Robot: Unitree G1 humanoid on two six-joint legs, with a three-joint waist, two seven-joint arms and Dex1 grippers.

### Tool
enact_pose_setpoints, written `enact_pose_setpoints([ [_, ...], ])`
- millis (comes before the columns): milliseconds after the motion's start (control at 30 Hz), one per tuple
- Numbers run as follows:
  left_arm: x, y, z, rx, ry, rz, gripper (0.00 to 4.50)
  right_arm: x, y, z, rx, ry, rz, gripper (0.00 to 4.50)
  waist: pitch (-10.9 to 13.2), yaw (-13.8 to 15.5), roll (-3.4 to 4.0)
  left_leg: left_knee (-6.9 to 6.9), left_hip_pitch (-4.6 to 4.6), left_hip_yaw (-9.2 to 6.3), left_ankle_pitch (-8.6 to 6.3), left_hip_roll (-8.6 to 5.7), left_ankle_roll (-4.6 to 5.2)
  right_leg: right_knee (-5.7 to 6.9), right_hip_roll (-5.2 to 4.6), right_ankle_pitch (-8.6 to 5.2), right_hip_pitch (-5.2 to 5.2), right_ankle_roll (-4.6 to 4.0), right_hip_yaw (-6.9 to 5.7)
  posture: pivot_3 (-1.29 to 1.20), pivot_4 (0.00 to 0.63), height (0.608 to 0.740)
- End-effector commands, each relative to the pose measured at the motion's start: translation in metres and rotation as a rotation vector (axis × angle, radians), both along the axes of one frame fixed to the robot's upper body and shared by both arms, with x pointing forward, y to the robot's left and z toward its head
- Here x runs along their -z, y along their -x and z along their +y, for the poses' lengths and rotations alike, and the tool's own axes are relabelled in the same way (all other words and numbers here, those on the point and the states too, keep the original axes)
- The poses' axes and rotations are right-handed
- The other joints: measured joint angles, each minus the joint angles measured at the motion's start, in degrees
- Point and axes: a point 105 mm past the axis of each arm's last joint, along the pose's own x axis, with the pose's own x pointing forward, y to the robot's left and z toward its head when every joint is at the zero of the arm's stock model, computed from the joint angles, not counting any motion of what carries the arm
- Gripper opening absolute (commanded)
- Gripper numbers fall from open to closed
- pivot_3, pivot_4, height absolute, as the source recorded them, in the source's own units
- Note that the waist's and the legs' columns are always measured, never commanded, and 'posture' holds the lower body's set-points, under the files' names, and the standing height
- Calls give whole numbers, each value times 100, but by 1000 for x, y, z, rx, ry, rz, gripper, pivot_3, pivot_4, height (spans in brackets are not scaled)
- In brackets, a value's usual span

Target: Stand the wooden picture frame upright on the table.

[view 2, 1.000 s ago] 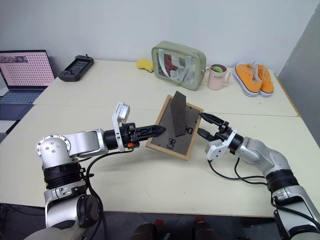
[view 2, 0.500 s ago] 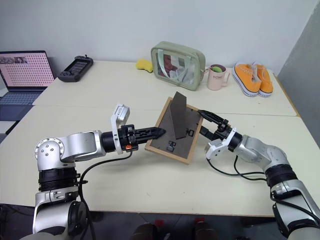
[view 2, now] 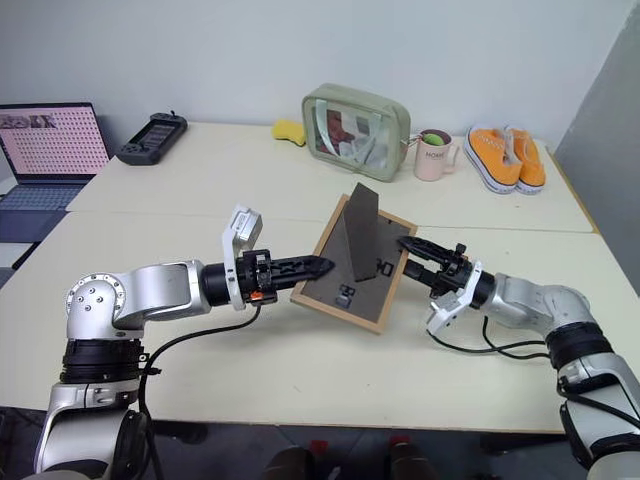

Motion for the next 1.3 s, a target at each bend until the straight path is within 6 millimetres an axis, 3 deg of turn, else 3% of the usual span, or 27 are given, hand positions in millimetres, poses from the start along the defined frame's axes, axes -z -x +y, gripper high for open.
enact_pose_setpoints([
  [33, -8, 4, -1, 16, 15, -38, 1318, -12, 1, -1, -26, -17, -40, 2370, 0, -2, 0, 0, 1, 0, 0, 0, 0, 3, 0, -1, 0, -1, 0, 0, 150, 740],
  [233, -7, 4, -1, 15, 13, -36, 1318, -16, 0, 2, -41, -29, -51, 1384, 0, -3, 0, 1, 3, 0, 0, -3, 0, 10, 0, -2, 0, -3, 2, 0, 150, 740],
  [1000, -13, -6, 9, -66, -20, -75, 1318, -18, -4, 5, -26, -31, -66, 1348, 0, -4, 0, 1, 5, 0, 0, -3, 0, 15, 0, -2, 0, -4, 2, 0, 150, 740],
  [1067, -14, -10, 11, -96, -27, -90, 2000, -18, -4, 5, -26, -31, -64, 1347, 0, -4, 0, 1, 5, 0, 0, -3, 1, 15, 0, -2, 0, -4, 2, 0, 150, 740],
  [1300, -22, 2, 6, -33, -16, -146, 3369, -16, -4, 7, -33, -25, -56, 1347, -1, -7, -1, 1, 6, 1, 0, -3, 1, 16, 0, -3, 0, -5, 3, 0, 150, 740],
])
